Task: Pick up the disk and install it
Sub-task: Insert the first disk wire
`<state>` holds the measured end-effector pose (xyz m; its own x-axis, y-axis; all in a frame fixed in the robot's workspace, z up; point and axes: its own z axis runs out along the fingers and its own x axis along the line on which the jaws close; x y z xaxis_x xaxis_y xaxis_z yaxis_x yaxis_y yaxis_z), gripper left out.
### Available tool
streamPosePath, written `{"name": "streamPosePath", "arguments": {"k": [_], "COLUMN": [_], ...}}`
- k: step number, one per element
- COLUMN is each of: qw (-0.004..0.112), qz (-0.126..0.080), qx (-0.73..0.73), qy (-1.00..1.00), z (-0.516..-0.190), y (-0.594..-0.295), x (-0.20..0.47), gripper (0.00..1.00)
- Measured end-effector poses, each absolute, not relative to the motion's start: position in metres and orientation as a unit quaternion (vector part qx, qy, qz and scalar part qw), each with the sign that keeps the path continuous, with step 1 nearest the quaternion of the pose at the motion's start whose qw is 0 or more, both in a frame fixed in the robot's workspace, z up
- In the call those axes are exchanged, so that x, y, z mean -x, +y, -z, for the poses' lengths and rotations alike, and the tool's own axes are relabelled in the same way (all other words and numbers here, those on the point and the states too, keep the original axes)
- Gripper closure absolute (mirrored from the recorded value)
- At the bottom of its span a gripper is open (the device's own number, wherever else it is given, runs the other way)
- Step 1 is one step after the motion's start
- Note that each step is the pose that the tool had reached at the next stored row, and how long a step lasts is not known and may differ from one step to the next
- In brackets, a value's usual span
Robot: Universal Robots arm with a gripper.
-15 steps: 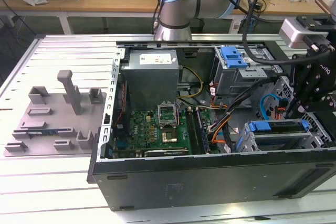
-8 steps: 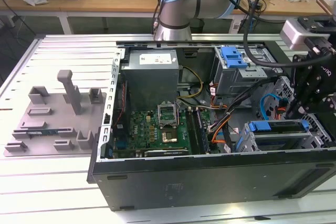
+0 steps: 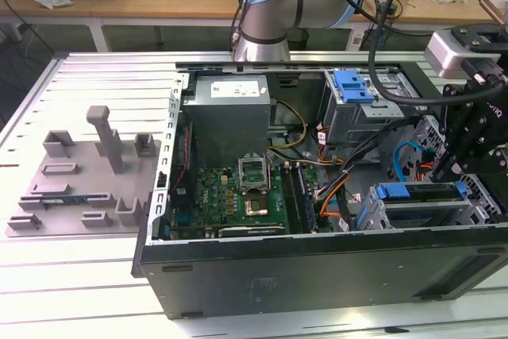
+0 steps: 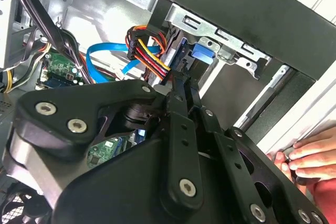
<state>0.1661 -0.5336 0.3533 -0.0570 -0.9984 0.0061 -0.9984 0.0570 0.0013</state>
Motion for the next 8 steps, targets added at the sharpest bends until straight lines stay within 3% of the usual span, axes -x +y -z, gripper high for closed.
{"name": "streamPosePath", "arguments": {"k": [8], "qw": [0.003], "qz": [-0.002], "qx": [-0.687], "qy": [-0.727], "z": [-0.3534], "y": [-0.5341], "x": [-0.1661], "gripper": [0.83]}}
